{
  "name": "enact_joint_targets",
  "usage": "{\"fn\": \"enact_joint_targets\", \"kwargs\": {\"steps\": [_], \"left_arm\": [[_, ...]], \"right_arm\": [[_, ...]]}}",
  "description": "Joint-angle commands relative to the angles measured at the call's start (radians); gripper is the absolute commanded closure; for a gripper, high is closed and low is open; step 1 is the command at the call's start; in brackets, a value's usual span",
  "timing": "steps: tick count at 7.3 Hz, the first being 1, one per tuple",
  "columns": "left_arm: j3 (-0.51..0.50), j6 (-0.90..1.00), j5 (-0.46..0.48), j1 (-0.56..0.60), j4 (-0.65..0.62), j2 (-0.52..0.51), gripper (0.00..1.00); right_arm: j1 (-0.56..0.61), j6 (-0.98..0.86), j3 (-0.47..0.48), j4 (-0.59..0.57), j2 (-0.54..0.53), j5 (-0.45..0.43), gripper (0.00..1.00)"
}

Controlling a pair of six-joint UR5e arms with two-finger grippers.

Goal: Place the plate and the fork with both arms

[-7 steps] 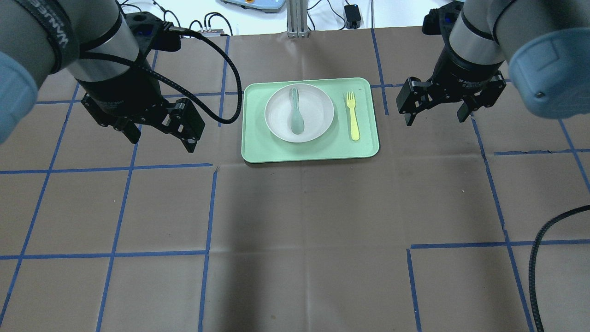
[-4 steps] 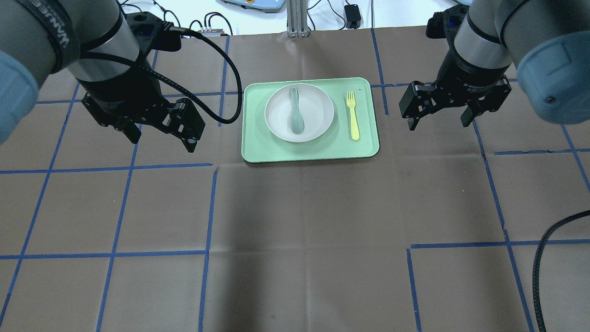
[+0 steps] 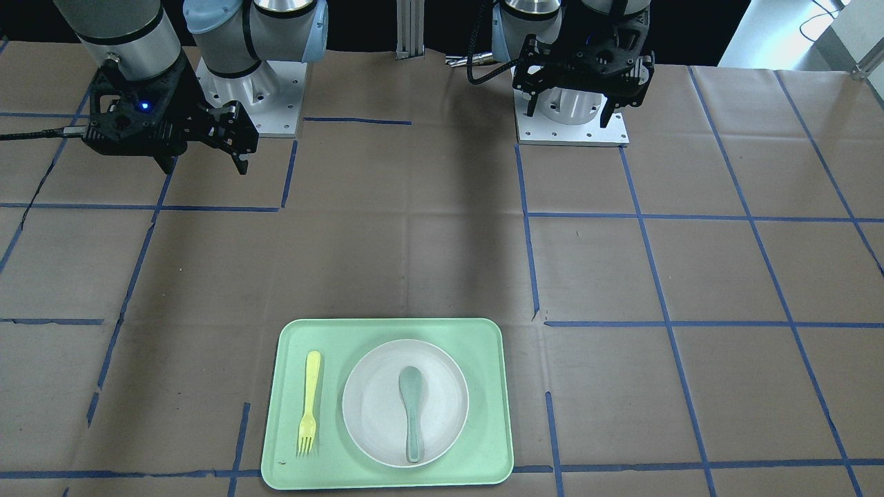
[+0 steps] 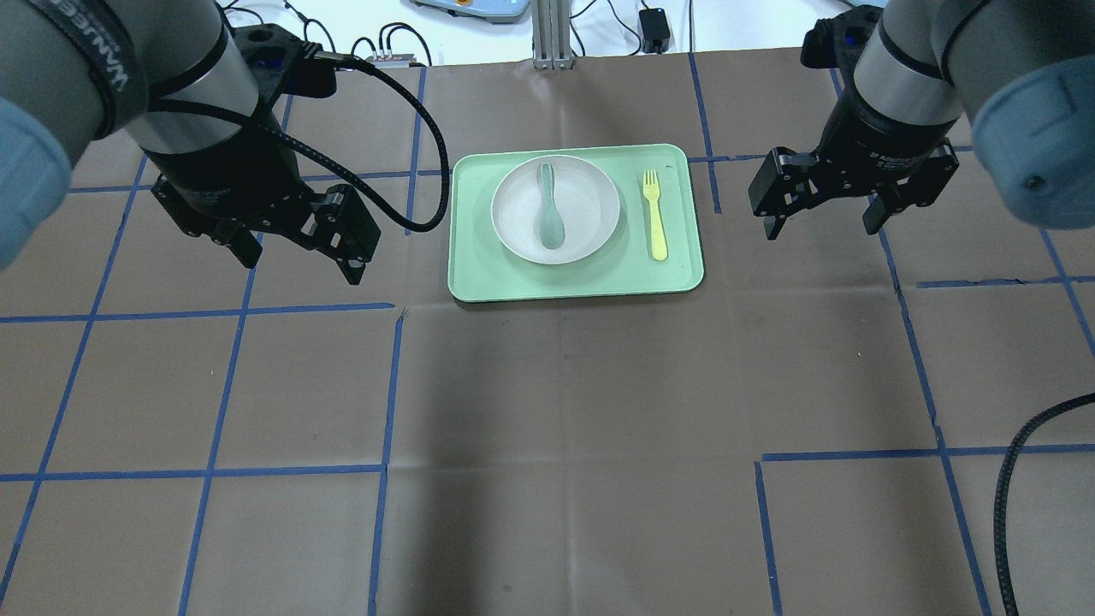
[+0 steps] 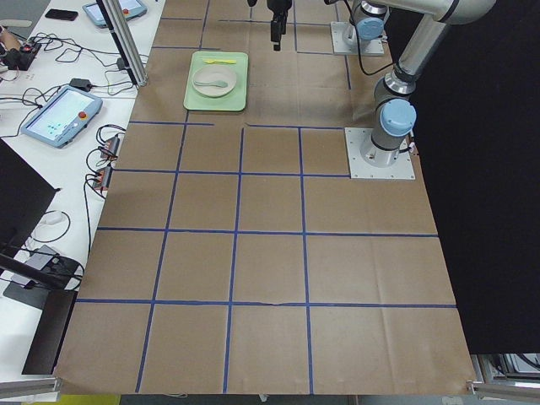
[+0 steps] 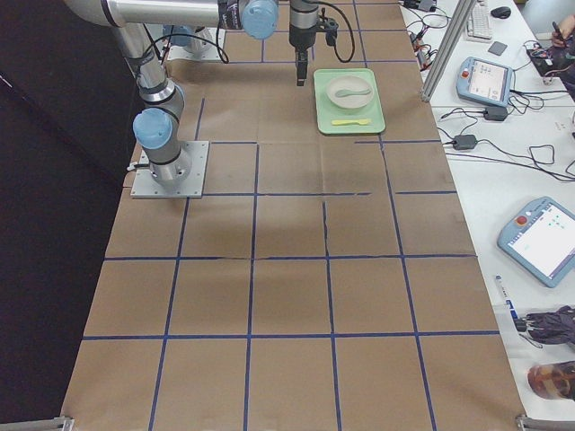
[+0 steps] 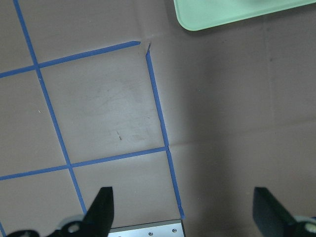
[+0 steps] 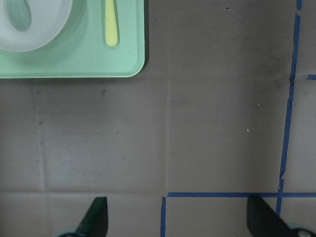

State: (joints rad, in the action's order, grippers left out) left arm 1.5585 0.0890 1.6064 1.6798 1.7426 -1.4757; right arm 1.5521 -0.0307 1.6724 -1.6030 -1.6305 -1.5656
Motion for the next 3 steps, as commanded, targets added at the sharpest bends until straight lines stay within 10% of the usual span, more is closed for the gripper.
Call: {"fn": "enact_joint_targets", "kwargs": {"steps": [1,3], "left_arm": [[0.0,0.0,0.001,0.0,0.0,0.0,0.0],[0.0,0.0,0.001,0.001,0.0,0.0,0.0]], "right_arm": [[0.0,0.0,0.003,0.0,-0.002,-0.001,0.0],[0.002,0.0,0.003,0.0,-0.002,-0.001,0.0]]}}
